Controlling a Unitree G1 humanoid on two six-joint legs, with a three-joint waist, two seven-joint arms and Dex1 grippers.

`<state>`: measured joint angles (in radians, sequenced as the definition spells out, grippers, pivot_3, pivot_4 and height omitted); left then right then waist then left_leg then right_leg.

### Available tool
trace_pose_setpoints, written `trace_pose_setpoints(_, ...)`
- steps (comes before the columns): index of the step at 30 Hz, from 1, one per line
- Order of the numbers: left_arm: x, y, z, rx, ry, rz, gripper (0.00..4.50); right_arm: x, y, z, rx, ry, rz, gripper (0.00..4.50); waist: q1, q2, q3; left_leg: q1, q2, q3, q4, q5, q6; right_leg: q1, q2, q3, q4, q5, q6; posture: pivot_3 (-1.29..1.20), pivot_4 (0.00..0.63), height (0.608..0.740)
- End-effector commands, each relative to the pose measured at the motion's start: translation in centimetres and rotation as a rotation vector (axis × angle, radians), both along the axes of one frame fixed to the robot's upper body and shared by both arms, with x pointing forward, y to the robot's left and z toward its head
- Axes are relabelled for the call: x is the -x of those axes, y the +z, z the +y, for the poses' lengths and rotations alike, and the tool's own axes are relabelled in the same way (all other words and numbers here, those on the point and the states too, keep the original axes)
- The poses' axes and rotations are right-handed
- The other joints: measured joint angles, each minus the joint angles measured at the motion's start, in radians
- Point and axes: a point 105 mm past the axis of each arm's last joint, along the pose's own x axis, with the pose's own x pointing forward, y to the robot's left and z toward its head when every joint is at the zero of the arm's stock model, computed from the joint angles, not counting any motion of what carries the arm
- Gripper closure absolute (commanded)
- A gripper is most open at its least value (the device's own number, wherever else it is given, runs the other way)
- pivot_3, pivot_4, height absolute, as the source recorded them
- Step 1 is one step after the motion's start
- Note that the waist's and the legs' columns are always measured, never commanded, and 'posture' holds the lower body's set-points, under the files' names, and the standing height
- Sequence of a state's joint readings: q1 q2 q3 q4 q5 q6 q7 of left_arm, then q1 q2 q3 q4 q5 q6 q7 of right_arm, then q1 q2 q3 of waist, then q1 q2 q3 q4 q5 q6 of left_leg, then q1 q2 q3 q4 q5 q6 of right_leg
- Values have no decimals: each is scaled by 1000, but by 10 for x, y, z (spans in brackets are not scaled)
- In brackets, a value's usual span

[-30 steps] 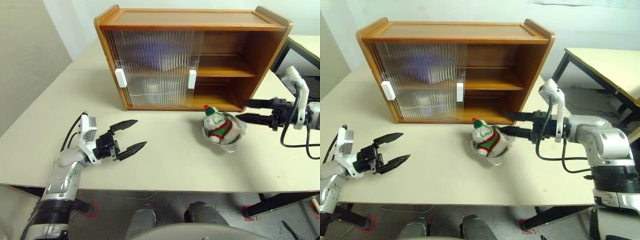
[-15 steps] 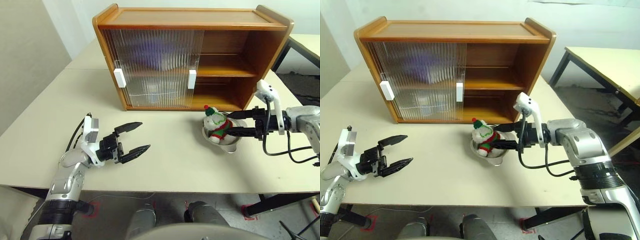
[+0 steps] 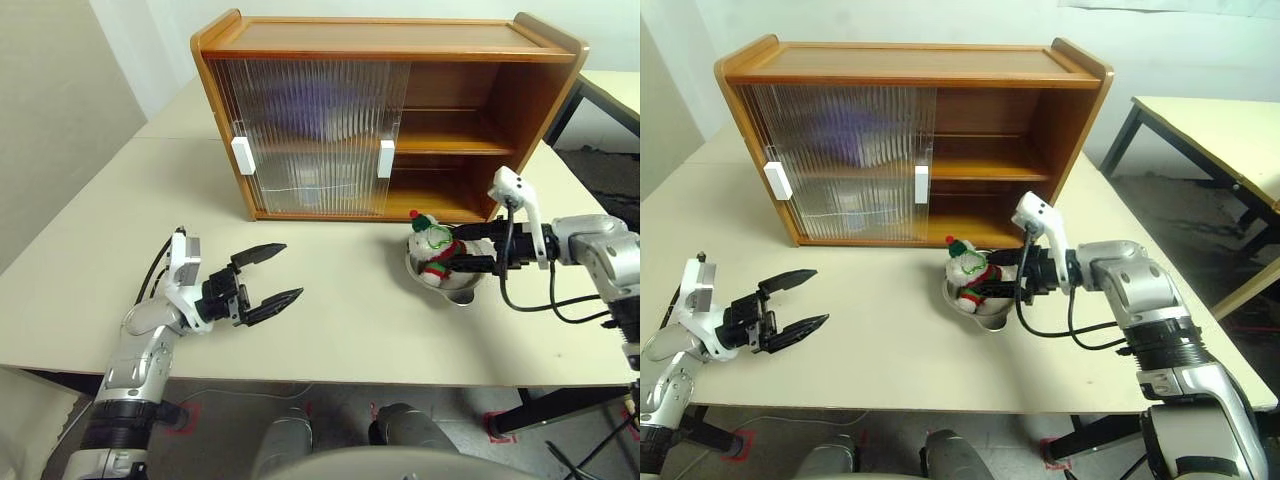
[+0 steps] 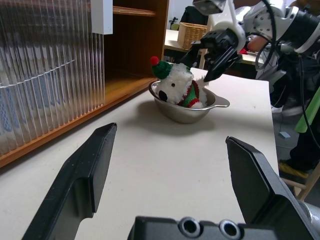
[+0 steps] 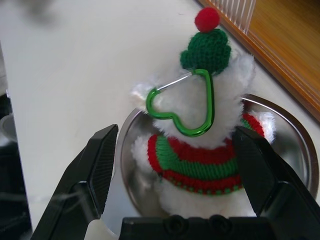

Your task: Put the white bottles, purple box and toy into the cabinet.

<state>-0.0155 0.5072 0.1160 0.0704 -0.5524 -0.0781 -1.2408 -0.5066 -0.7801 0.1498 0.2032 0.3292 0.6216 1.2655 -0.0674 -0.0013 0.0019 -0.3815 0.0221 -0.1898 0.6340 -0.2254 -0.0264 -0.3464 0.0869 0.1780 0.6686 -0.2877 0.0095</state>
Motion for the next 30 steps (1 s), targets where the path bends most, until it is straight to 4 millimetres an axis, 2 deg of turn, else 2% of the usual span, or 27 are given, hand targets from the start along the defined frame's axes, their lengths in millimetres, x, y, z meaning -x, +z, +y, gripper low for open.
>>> trace_pose_setpoints(1, -3, 7, -1, -1, 1, -32, 0, -4, -9, 2, 48, -1, 0, 55, 1, 0, 0, 0, 0, 0, 0, 0, 0, 0, 0, 0, 0, 0, 0, -92, 0, 740)
trace_pose_setpoints(5, -3, 7, -2, -3, 4, -36, 0, -9, -13, 5, 48, -9, -12, 55, 3, 0, 0, 0, 0, 0, 0, 0, 0, 0, 0, 0, 0, 0, 0, -88, 0, 740)
trace_pose_setpoints(8, -4, 10, -2, 13, 18, -49, 0, -15, -14, 5, 43, -30, -24, 616, 4, 0, 0, 0, 0, 0, 0, 0, 0, 0, 0, 0, 0, 0, 0, -86, 0, 740)
trace_pose_setpoints(15, -3, 9, -3, 7, 21, -46, 0, -14, -14, 6, 25, -18, -19, 3259, 7, 0, 0, 0, 0, 0, 0, 0, 0, 0, 0, 0, 0, 0, -1, -84, 0, 740)
trace_pose_setpoints(19, -4, 9, -3, 7, 26, -47, 0, -10, -4, 3, -17, -12, -2, 4252, 8, 0, 0, 0, 0, 0, 0, 0, 0, 0, 0, 0, 0, 0, -1, -87, 0, 740)
trace_pose_setpoints(30, -6, 8, -3, 3, 33, -35, 0, -31, 80, -7, -264, -102, -110, 4320, 10, 0, 0, 0, 0, 1, 0, 0, 0, 0, 0, 0, 0, 1, -1, -89, 0, 740)
